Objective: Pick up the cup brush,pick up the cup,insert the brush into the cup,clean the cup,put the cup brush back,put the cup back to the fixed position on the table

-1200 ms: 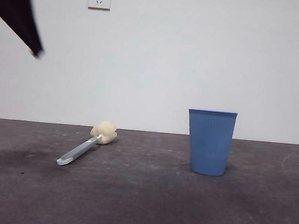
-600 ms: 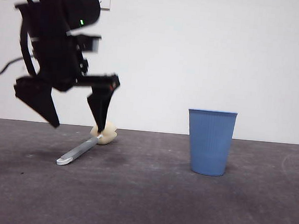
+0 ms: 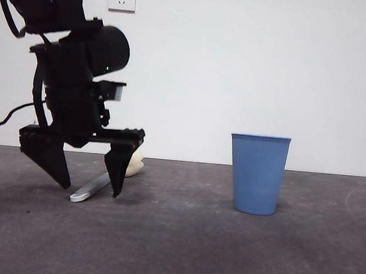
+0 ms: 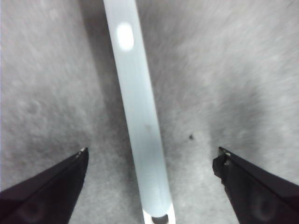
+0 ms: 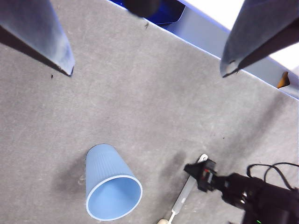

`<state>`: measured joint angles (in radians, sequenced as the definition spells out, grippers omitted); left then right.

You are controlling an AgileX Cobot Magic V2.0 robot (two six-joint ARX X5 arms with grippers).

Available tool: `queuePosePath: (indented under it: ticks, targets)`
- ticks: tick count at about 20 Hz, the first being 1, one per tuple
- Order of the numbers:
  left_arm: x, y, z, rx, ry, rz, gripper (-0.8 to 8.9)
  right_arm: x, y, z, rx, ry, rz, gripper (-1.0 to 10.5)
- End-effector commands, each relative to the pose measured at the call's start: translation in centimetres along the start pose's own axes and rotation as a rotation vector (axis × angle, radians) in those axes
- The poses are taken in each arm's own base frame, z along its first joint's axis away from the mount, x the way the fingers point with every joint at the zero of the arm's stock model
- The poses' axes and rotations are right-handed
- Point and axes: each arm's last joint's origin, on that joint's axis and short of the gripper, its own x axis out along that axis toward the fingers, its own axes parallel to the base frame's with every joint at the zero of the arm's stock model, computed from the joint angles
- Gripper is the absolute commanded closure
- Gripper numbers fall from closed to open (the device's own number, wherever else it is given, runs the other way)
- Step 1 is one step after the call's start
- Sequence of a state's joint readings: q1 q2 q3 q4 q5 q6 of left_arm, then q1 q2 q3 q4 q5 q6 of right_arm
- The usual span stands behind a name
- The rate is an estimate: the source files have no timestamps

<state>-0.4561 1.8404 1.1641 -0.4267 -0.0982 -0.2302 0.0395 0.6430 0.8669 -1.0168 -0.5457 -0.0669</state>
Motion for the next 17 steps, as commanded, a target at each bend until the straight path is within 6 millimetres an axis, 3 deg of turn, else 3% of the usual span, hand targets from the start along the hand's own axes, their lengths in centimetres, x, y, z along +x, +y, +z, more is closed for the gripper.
queuePosePath:
  ticks: [1, 3, 8, 15, 17]
  targets:
    - [0.2, -0.5, -0.1, -0.002, 0.002, 0.0, 4.2, -0.1, 0.1, 0.1, 0.0, -0.008, 0.0, 2.6]
    - [0.2, -0.5, -0.2, 0.0, 0.007, -0.002, 5.75, -0.1, 0.1, 0.1, 0.0, -0.008, 0.0, 2.6]
    - [0.2, -0.4, -0.4, 0.0, 0.029, 0.001, 7.9, -0.1, 0.1, 0.1, 0.004, -0.007, 0.001, 2.6]
    - [0.1, -0.4, -0.7, 0.005, 0.06, 0.006, 8.22, -0.1, 0.1, 0.1, 0.008, -0.007, 0.007, 2.6]
    - [-0.9, -0.1, -0.6, 0.013, 0.057, 0.011, 8.22, 0.0, 0.2, 0.1, -0.001, -0.003, 0.017, 2.6]
